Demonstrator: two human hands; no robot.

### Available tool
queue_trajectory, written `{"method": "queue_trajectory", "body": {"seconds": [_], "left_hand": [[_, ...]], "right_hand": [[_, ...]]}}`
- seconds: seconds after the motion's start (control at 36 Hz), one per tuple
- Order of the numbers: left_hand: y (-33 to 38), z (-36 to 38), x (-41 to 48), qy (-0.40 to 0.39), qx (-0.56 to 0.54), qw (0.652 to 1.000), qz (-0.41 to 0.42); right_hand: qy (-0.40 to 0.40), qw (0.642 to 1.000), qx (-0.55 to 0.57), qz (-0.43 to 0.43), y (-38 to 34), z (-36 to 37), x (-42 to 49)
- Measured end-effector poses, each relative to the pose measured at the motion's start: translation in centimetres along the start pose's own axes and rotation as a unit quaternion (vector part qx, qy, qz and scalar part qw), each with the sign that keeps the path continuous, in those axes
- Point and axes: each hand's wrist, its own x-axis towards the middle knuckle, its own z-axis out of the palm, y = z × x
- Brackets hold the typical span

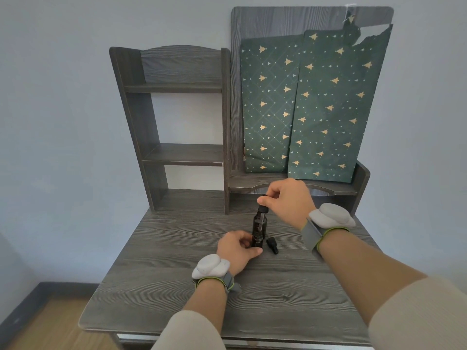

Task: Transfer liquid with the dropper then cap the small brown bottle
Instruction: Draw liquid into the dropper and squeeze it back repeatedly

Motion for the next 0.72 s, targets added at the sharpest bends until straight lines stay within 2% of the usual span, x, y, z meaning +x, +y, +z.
{"method": "queue_trajectory", "body": {"seconds": [0.72], "left_hand": [[0.07,0.03,-0.13,0.004,-0.008,1.000,0.001]], "right_hand": [[-0.015,1.000,0.016,0.017,0.02,0.10,-0.10]]}}
